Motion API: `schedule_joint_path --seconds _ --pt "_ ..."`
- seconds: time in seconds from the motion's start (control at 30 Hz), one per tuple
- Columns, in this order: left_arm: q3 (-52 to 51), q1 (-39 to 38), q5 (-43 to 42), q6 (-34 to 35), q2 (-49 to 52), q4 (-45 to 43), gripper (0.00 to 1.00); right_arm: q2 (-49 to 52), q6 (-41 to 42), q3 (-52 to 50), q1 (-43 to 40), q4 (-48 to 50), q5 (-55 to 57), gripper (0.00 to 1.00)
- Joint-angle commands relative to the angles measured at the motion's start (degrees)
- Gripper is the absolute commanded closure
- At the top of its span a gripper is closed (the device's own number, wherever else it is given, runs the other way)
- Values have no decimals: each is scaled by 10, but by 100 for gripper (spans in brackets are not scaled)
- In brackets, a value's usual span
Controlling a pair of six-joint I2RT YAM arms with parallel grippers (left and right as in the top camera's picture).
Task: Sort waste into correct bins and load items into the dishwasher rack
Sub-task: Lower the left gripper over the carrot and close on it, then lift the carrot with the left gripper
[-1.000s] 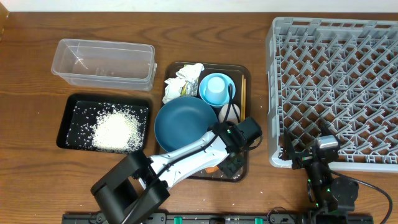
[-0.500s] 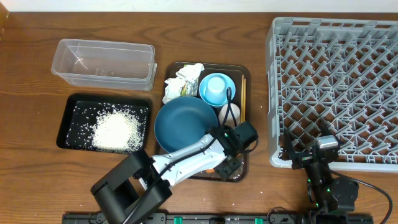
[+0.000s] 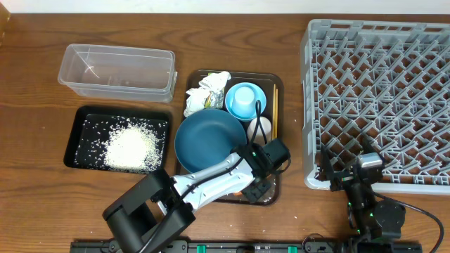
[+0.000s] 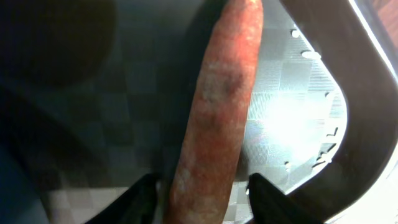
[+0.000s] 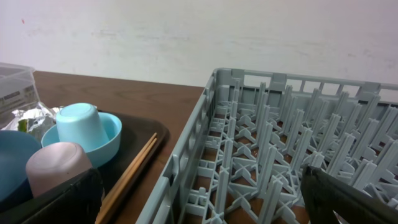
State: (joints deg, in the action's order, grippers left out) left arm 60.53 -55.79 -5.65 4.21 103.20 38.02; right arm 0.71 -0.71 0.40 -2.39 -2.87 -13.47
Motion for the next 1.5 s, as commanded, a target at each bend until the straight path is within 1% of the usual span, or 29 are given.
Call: schedule_joint_path --seconds 0.0,0.13,0.27,0.37,0.53,0.67,0.77,0.8,0.83,0.87,0.93,1.0,1.03,1.2,1.33,1.47 --pt "-7 -1 1 -6 7 -1 54 -4 -9 -1 -10 -3 -1 1" --pt "-7 -1 2 -6 7 -2 55 -4 -9 -1 -10 -3 -1 1" --pt "-5 -1 1 -1 6 -5 63 -4 -9 -1 -10 -3 -1 1" --pt "7 -1 -4 21 2 -4 66 -4 -9 -1 -10 -3 -1 1" --pt "21 -1 -14 21 -19 -4 67 -4 -9 -1 -10 -3 -1 1" --pt "21 0 -14 39 -48 -4 67 -4 -9 -1 -10 -3 -1 1" --pt "21 0 -14 50 -88 -4 68 -4 -9 -1 -10 -3 -1 1" --pt "21 1 -14 55 -103 -4 69 -4 -9 -1 -10 -3 -1 1" --pt "21 4 -14 59 -121 -4 72 -4 -9 -1 -10 -3 -1 1" --pt "21 7 -14 60 -139 -3 72 -4 -9 -1 -10 -3 -1 1" --pt "21 17 -12 59 -166 5 70 -4 -9 -1 -10 -3 -1 1" --pt "21 25 -7 45 -179 20 59 -4 -9 -1 -10 -3 -1 1" --pt "20 27 -8 33 -179 29 57 -4 -9 -1 -10 -3 -1 1" --pt "-4 19 -26 29 -154 30 57 -4 -9 -1 -10 -3 -1 1" --pt "-11 5 -25 29 -112 18 56 -4 -9 -1 -10 -3 -1 1" --pt "-11 -3 -25 29 -63 -5 51 -4 -9 -1 -10 -3 -1 1"
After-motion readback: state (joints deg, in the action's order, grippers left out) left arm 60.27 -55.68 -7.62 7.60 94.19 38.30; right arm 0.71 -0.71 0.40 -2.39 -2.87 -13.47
